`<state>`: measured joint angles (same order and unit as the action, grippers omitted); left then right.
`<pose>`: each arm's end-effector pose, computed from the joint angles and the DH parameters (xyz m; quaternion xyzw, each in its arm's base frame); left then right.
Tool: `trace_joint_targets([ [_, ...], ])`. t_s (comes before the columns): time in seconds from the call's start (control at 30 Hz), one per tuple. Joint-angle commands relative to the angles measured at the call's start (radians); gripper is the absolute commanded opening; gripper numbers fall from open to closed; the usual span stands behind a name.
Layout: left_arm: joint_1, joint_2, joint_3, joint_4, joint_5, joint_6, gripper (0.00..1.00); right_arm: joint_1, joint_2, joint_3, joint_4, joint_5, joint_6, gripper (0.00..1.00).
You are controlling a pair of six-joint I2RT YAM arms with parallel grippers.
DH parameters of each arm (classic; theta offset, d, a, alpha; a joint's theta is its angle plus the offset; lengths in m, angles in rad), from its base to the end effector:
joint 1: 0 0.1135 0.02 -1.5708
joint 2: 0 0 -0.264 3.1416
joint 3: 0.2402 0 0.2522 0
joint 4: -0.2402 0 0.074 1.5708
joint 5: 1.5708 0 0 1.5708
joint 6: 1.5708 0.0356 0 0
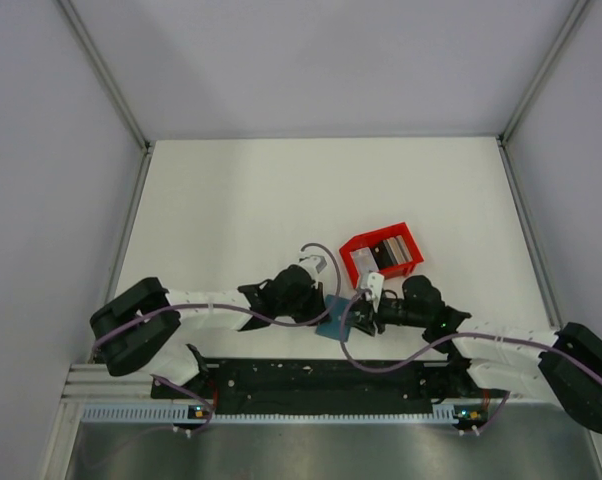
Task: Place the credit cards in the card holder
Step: Close the card holder at the center of the board.
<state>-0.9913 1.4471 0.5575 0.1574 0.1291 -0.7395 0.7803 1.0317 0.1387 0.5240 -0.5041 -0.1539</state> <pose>0.1438 -0.2281 0.1499 0.1405 0.9010 -0.3475 0.2185 0.1179 0.1409 0.1489 -0.4856 0.6497 0.3644 0.4575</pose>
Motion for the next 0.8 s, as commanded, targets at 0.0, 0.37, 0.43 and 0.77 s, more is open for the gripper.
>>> trace_joint_targets([
  [0.0,-0.007,0.024,-0.03,0.088,-0.014,-0.041,0.01,-0.01,-0.05,0.064,-0.071,0.025,0.111,0.43],
  [0.37,-0.021,-0.094,0.004,0.03,-0.055,0.011,0.03,-0.012,-0.301,0.202,-0.582,0.575,0.746,0.41],
  [0.43,-0.023,-0.12,0.027,-0.01,-0.081,0.04,0.04,-0.01,-0.318,0.211,-0.654,0.604,0.798,0.35],
  [0.77,-0.021,-0.119,0.039,-0.105,-0.155,0.127,0.04,-0.009,-0.292,0.151,-0.725,0.507,1.042,0.2],
])
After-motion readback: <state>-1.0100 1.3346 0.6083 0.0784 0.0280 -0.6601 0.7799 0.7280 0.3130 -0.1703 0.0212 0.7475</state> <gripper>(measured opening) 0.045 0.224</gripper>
